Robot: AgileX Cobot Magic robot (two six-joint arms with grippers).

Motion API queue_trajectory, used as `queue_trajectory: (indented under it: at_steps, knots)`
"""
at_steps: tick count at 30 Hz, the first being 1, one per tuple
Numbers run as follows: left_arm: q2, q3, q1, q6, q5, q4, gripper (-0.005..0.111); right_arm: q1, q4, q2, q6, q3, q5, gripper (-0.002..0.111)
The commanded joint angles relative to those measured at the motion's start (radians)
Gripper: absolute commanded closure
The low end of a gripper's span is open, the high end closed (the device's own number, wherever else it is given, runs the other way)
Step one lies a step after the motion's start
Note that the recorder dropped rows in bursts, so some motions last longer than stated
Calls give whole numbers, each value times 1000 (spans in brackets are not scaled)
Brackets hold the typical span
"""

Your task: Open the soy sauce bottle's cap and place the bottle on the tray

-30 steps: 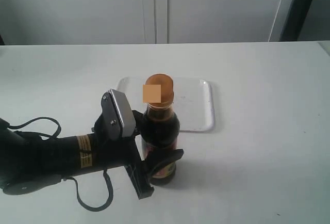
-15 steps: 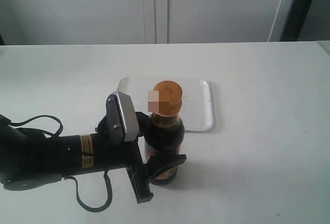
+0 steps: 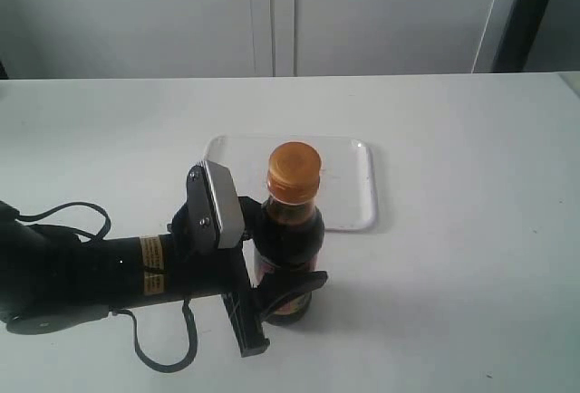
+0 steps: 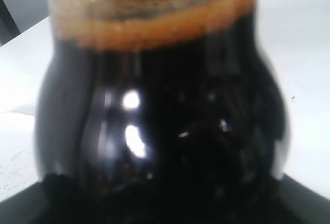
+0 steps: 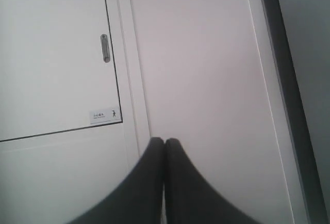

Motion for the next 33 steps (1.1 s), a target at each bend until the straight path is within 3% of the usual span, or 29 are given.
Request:
queue_trajectory:
  at_steps: [1, 17, 33]
  knots:
    - [-5, -3, 1, -6, 0, 4, 107, 2, 0, 109, -14, -98, -14, 108]
    - [-5, -3, 1, -6, 0, 4, 107, 2, -101, 673, -55, -488, -105, 108]
    - [-5, -3, 1, -23, 0, 4, 107, 29, -225, 1064, -81, -546, -324, 108]
